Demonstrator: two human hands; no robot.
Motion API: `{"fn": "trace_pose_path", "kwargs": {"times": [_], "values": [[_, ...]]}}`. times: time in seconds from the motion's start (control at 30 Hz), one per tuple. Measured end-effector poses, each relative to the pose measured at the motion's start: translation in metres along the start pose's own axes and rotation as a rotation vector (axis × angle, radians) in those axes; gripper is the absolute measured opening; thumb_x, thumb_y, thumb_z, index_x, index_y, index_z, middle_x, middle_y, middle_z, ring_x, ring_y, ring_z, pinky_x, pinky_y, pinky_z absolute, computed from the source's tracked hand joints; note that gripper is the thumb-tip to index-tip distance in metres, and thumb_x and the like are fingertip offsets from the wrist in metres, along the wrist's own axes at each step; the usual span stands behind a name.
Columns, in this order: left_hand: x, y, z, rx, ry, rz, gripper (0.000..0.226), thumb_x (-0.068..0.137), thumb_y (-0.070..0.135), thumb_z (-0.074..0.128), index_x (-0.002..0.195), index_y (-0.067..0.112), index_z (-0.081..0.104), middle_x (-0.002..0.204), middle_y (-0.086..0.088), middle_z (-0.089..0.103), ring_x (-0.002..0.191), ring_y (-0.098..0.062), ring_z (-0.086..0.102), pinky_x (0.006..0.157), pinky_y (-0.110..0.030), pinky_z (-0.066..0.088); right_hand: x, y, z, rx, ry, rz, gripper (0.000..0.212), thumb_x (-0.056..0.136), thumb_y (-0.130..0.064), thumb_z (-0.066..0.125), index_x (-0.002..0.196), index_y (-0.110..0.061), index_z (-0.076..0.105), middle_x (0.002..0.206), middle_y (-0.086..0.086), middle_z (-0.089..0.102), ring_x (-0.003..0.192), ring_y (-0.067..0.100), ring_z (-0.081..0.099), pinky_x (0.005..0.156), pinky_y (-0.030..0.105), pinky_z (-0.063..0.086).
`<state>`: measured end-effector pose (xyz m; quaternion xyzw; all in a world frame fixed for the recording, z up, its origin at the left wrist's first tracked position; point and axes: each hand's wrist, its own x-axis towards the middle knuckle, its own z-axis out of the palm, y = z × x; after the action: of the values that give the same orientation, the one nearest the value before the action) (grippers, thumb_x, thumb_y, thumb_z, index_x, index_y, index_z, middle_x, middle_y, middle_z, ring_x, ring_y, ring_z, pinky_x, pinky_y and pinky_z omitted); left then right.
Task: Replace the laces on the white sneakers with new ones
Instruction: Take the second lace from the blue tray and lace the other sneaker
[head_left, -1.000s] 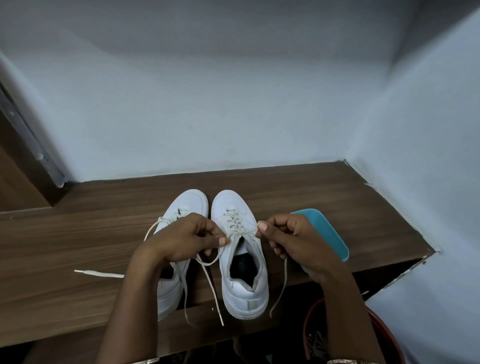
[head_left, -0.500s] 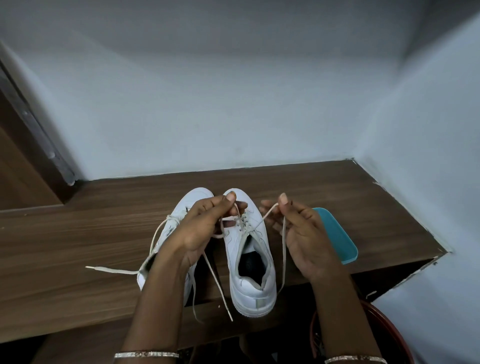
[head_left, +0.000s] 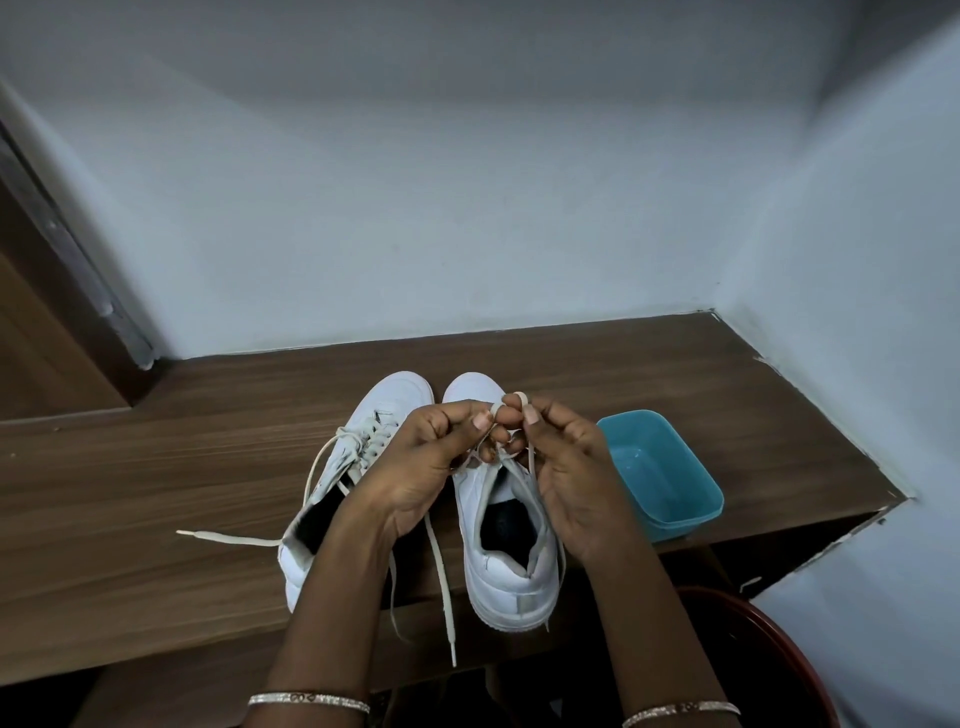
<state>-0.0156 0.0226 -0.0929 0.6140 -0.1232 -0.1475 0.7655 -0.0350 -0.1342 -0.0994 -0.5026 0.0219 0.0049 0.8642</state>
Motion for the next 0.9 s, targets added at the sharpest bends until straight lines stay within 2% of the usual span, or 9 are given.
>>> {"fn": "trace_pose_path", "kwargs": {"times": [0.13,0.23,0.37,0.47,0.53,0.63,0.7,0.8,0.9], "values": [[-0.002,0.0,-0.002,0.023,-0.027,-0.025,0.021,0.091,0.019,0.063,0.106,0.013,0.077,0.087,-0.007,0.07,0.072,-0.012,0.054,0.064,-0.023,0.04,0.001,0.004,-0.003,-0.085,0.003,-0.034,0.022,0.098,-0.008,0.057,0.114,0.004,0.067,0.099,0.025,0.07,0.083,0.031,0.068,0.073,0.036,0.059],[-0.002,-0.002,-0.001,0.004,-0.016,-0.055,0.02,0.088,0.017,0.066,0.104,0.013,0.078,0.087,-0.01,0.072,0.068,-0.01,0.055,0.054,-0.019,0.035,0.001,0.006,-0.001,-0.132,-0.004,-0.047,0.021,0.097,-0.005,0.059,0.114,0.003,0.068,0.087,0.023,0.07,0.072,0.027,0.068,0.068,0.034,0.059],[0.0,-0.004,0.0,-0.03,0.023,-0.075,0.015,0.08,0.013,0.072,0.093,0.008,0.067,0.087,-0.018,0.074,0.059,-0.013,0.061,0.046,-0.018,0.036,0.001,0.007,0.0,-0.145,-0.033,-0.033,0.02,0.098,-0.004,0.057,0.114,0.003,0.067,0.091,0.021,0.072,0.073,0.028,0.07,0.076,0.047,0.06],[0.002,-0.003,-0.001,-0.051,0.043,-0.093,0.031,0.076,0.013,0.074,0.098,0.012,0.052,0.086,-0.021,0.074,0.057,-0.017,0.062,0.045,-0.019,0.037,0.001,0.005,-0.002,-0.192,0.011,-0.046,0.014,0.093,-0.001,0.063,0.106,0.003,0.066,0.084,0.021,0.072,0.068,0.026,0.069,0.074,0.045,0.06],[0.003,-0.003,-0.001,-0.04,0.059,-0.09,0.041,0.077,0.015,0.075,0.109,0.01,0.051,0.087,-0.022,0.074,0.057,-0.017,0.061,0.047,-0.02,0.038,0.001,0.004,-0.004,-0.216,0.051,-0.05,0.009,0.089,0.0,0.068,0.097,0.0,0.065,0.077,0.018,0.072,0.065,0.025,0.068,0.07,0.04,0.06],[0.004,-0.003,-0.001,-0.041,0.068,-0.076,0.05,0.076,0.016,0.076,0.122,0.01,0.055,0.084,-0.02,0.074,0.057,-0.017,0.059,0.048,-0.021,0.037,0.002,0.004,-0.008,-0.239,0.041,-0.05,0.013,0.084,-0.006,0.074,0.095,-0.001,0.07,0.083,0.021,0.074,0.074,0.027,0.071,0.078,0.042,0.06],[0.004,-0.003,-0.001,-0.037,0.052,-0.079,0.046,0.075,0.017,0.076,0.119,0.01,0.063,0.083,-0.018,0.073,0.057,-0.016,0.058,0.048,-0.021,0.037,0.002,0.003,-0.011,-0.251,-0.004,-0.047,0.016,0.084,-0.011,0.074,0.096,-0.002,0.073,0.089,0.024,0.074,0.08,0.032,0.071,0.084,0.046,0.058],[0.004,-0.003,0.0,-0.049,0.034,-0.08,0.029,0.076,0.016,0.076,0.103,0.009,0.072,0.081,-0.017,0.072,0.058,-0.016,0.057,0.05,-0.021,0.035,0.003,0.003,-0.016,-0.273,-0.051,-0.041,0.02,0.086,-0.013,0.072,0.101,0.0,0.073,0.092,0.025,0.073,0.085,0.036,0.071,0.092,0.053,0.056],[0.004,-0.003,0.001,-0.048,0.069,-0.071,0.02,0.076,0.016,0.076,0.092,0.006,0.07,0.076,-0.015,0.073,0.057,-0.016,0.057,0.051,-0.022,0.035,0.003,0.004,-0.019,-0.283,-0.108,-0.044,0.019,0.091,-0.013,0.068,0.102,0.002,0.073,0.092,0.028,0.071,0.089,0.041,0.068,0.098,0.059,0.051]]}}
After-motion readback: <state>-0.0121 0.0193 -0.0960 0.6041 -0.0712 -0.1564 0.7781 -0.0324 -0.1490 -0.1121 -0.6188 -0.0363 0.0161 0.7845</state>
